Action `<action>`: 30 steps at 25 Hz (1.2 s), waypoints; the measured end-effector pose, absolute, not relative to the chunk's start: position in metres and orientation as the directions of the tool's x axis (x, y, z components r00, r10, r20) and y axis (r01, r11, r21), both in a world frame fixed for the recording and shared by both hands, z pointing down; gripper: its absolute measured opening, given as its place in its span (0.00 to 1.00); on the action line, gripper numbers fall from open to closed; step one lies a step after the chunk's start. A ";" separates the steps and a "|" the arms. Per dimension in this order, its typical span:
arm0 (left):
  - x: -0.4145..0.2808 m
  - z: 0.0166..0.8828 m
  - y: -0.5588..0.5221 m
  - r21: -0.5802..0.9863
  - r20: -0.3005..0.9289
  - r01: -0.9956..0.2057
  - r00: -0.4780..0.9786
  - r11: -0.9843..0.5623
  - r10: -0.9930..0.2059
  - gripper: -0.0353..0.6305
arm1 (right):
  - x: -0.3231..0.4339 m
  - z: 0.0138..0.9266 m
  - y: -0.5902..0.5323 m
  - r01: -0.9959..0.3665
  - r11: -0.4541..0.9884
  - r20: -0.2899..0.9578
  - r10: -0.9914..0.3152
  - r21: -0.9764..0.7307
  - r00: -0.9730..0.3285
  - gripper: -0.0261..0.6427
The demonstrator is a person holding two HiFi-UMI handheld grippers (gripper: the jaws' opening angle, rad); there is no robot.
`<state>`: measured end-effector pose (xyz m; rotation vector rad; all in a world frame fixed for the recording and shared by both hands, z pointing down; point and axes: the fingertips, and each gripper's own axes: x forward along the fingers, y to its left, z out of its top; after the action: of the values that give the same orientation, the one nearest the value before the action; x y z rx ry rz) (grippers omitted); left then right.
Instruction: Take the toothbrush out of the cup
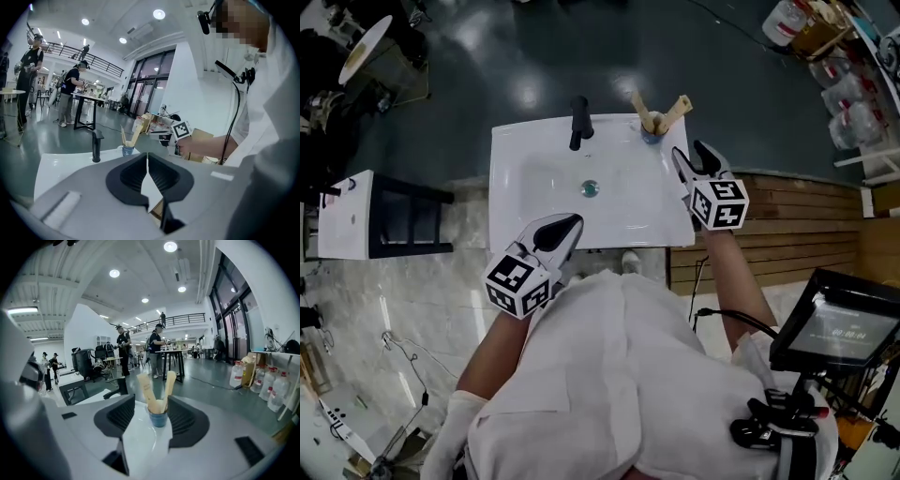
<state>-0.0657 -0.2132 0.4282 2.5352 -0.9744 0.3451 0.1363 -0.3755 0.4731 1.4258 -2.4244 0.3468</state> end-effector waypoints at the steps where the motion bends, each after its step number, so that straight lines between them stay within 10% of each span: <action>1: -0.061 0.428 -0.217 0.272 0.370 -0.690 0.718 -0.671 -0.589 0.06 | 0.138 0.475 -0.385 -0.872 0.486 0.380 -0.798 -0.052 -0.467 0.33; 18: -0.055 0.435 -0.242 0.238 0.432 -0.855 0.518 -0.461 -0.738 0.06 | 0.131 0.517 -0.489 -0.804 0.583 0.388 -0.719 -0.114 -0.577 0.34; 30: -0.066 0.425 -0.243 0.227 0.421 -0.869 0.495 -0.440 -0.760 0.06 | 0.130 0.514 -0.493 -0.820 0.569 0.374 -0.747 -0.068 -0.550 0.11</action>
<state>-0.0662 -0.2428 0.4245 2.3315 -1.3494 0.3592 0.1296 -0.4933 0.5136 1.2879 -2.5014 0.3388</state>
